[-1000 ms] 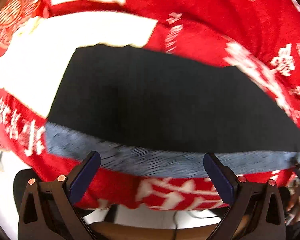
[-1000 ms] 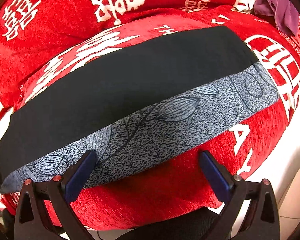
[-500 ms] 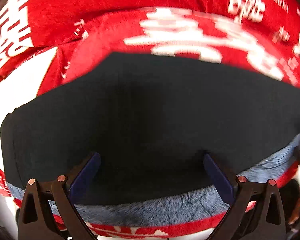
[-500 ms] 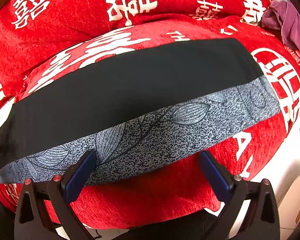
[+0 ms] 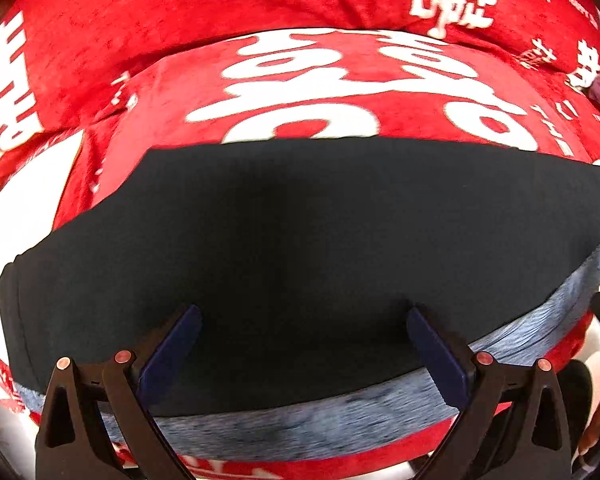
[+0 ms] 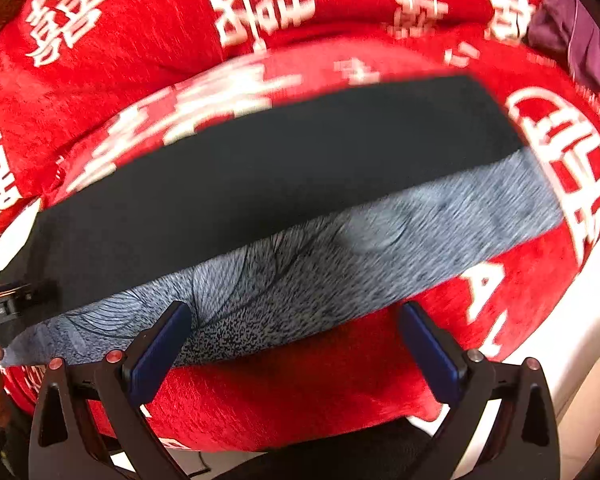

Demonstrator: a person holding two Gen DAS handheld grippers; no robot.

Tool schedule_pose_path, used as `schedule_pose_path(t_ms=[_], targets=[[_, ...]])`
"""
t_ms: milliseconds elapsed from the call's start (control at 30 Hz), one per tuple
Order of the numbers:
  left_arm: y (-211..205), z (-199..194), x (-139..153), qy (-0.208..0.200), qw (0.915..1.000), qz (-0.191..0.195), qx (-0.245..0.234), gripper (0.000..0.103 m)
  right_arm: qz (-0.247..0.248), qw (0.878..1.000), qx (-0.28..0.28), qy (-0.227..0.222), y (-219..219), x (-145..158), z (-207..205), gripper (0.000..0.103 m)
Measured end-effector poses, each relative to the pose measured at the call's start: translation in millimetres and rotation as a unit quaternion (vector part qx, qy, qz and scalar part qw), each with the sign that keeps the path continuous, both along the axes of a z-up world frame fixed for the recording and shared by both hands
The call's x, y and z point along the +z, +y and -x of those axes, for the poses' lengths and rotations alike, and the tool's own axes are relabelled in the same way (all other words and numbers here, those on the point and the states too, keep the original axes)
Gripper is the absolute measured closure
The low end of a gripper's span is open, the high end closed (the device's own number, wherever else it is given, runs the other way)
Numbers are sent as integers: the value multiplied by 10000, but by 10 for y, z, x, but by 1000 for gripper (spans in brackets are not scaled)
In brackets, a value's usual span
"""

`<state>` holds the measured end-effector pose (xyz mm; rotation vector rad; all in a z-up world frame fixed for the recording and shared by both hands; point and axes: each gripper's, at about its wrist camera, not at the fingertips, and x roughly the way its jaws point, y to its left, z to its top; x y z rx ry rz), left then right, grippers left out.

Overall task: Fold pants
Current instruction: 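Hold the pants edge with the left gripper while the right gripper folds the end over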

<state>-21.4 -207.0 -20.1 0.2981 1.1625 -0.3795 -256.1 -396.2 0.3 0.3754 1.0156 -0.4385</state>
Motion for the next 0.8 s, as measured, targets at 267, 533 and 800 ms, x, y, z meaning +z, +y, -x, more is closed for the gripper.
schedule_pose_path(t_ms=[267,533,800], targets=[[-756,241,70,42,9979,54,-641,0,177,9973,-609,-383,-802,191,594,0],[-1400,356,-16,274,9958,-20,-871,0,-233,9960,-679,-540,-1054,168,611,0],[-1740,182,-103,474,9969,-101,-612,0,-235,9985,-114,-481,-1636,131,-255,0]])
